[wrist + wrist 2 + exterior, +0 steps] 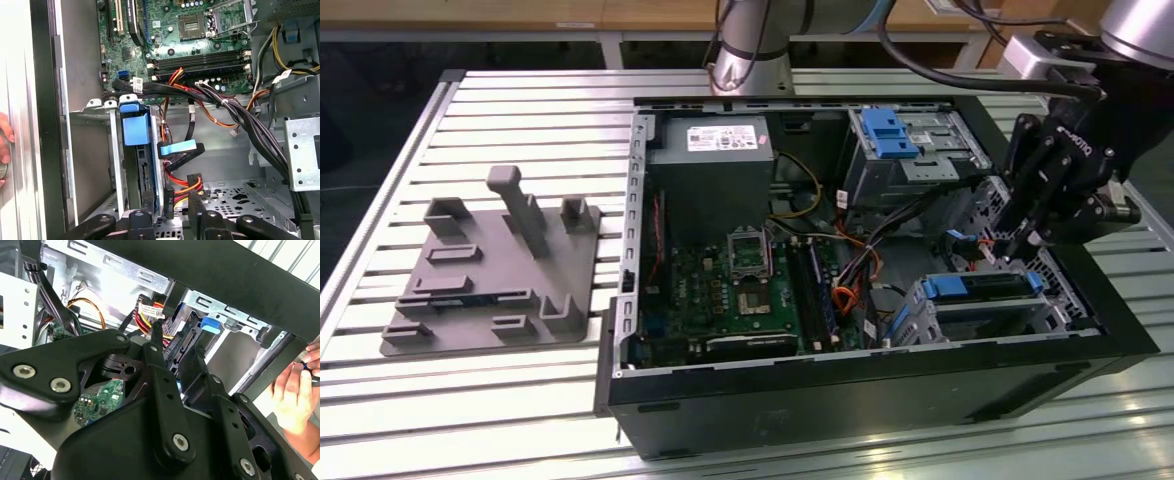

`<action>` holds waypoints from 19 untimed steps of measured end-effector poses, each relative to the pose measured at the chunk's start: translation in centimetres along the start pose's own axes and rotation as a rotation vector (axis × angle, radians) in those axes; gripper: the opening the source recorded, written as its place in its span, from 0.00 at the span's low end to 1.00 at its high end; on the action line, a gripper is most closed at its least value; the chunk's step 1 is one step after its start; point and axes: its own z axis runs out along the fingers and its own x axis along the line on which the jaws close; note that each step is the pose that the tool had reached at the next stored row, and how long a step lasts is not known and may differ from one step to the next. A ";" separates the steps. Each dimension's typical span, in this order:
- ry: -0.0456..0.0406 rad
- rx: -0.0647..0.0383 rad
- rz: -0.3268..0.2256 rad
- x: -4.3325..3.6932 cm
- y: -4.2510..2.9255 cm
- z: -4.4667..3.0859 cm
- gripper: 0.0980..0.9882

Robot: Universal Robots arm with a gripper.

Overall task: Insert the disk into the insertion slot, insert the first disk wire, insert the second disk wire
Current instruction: 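Insert the first disk wire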

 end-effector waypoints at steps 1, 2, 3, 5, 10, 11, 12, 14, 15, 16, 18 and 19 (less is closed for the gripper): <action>0.0012 0.000 0.000 -0.02 0.00 0.06 0.35; 0.0023 0.000 0.001 -0.05 0.00 0.11 0.33; 0.0033 0.000 0.001 -0.07 0.00 0.16 0.33; 0.0056 0.000 0.002 -0.11 0.00 0.25 0.25; 0.0112 0.001 0.004 -0.20 0.00 0.43 0.25; 0.0125 0.001 0.004 -0.22 0.00 0.44 0.25; 0.0144 0.001 0.004 -0.24 0.00 0.43 0.25; 0.0187 0.000 0.005 -0.34 0.01 0.43 0.25; 0.0209 0.000 0.005 -0.41 0.02 0.43 0.25; 0.0227 0.001 0.005 -0.47 0.03 0.42 0.25; 0.0241 0.001 0.005 -0.60 0.05 0.42 0.25; 0.0243 0.001 0.005 -0.65 0.06 0.41 0.25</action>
